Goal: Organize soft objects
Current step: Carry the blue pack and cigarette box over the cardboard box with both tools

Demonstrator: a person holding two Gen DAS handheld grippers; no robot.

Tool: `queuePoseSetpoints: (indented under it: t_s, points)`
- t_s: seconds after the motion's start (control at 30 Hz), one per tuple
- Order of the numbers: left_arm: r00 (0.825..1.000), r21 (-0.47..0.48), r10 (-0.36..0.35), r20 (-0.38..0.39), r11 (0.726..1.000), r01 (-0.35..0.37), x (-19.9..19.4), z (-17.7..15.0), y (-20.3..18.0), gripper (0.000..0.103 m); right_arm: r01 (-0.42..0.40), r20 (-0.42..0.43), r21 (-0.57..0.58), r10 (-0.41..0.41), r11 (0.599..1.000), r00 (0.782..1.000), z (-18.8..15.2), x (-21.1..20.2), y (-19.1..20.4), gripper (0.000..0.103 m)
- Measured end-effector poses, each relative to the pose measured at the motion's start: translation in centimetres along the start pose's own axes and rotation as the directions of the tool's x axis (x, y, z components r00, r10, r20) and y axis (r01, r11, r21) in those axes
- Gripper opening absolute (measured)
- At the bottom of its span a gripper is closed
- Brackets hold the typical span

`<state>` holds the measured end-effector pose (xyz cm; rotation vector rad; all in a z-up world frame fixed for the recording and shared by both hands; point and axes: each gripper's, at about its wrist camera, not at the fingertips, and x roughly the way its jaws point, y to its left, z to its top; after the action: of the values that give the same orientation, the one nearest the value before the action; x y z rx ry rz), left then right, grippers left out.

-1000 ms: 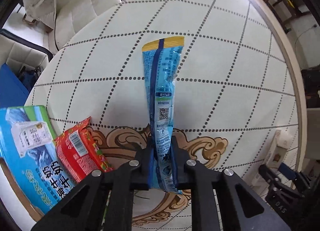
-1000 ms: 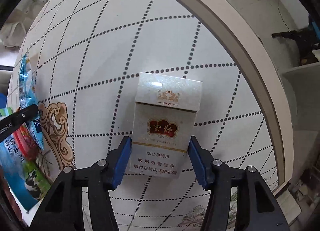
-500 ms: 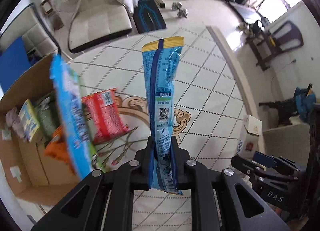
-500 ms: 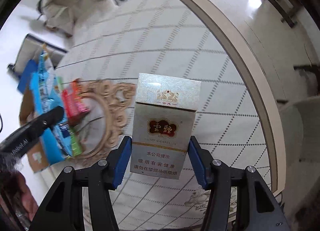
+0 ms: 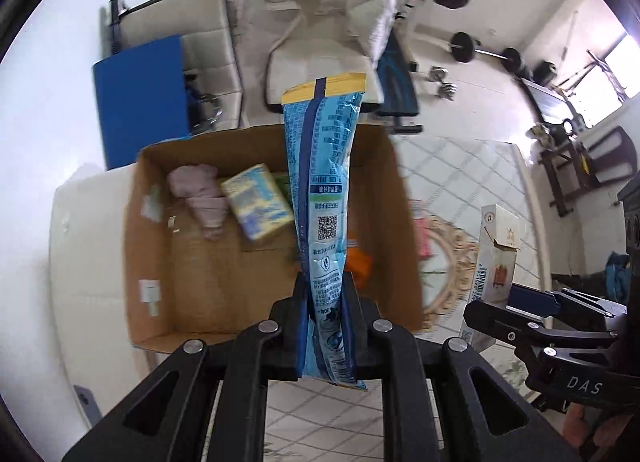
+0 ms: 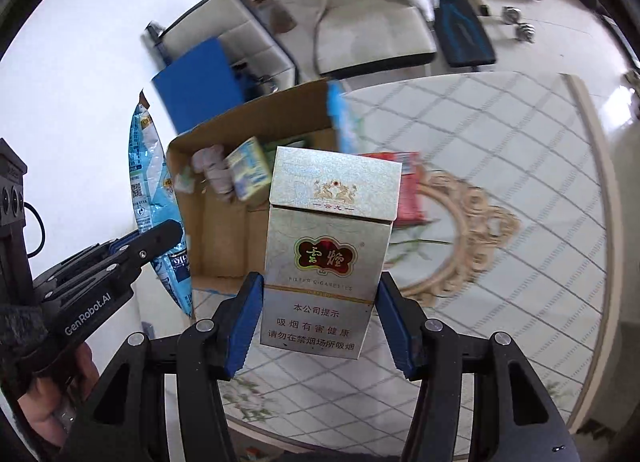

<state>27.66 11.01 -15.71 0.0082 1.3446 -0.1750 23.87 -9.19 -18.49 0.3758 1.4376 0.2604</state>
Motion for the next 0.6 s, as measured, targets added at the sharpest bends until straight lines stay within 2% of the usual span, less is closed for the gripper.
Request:
queuePoseSetpoints:
  t_s: [0.13,0.27,0.4,0.6]
  points:
    - [0.997,-0.033,0.037,-0.073,0.999,-0.039,3.0,0.6,5.0,0.012,0.002,-0.084,-0.015,-0.004,1.0,0.996,1.6,5.1,4.7,0.059]
    - [0.987,-0.06,0.048,-0.154,0.997,-0.057,6.6,1.3,8.3,0.012,0.023,-0.149,-0.019,-0.026,1.0,0.989,2.6,9.8,7.4,0.059]
    - [0.967,-0.089,0.031,-0.252,0.995,-0.055,10.6,1.5,11.8,0.012,0.054,-0.215,-0.024,-0.058,0.998,0.975,3.5,15.1,8.8,0.059]
    - [0.929,-0.087,0.0,-0.369,0.996,-0.035,15.2,1.0,13.9,0.012,0.115,-0.27,-0.053,-0.126,0.992,0.954,4.0,19.8,9.7,0.059]
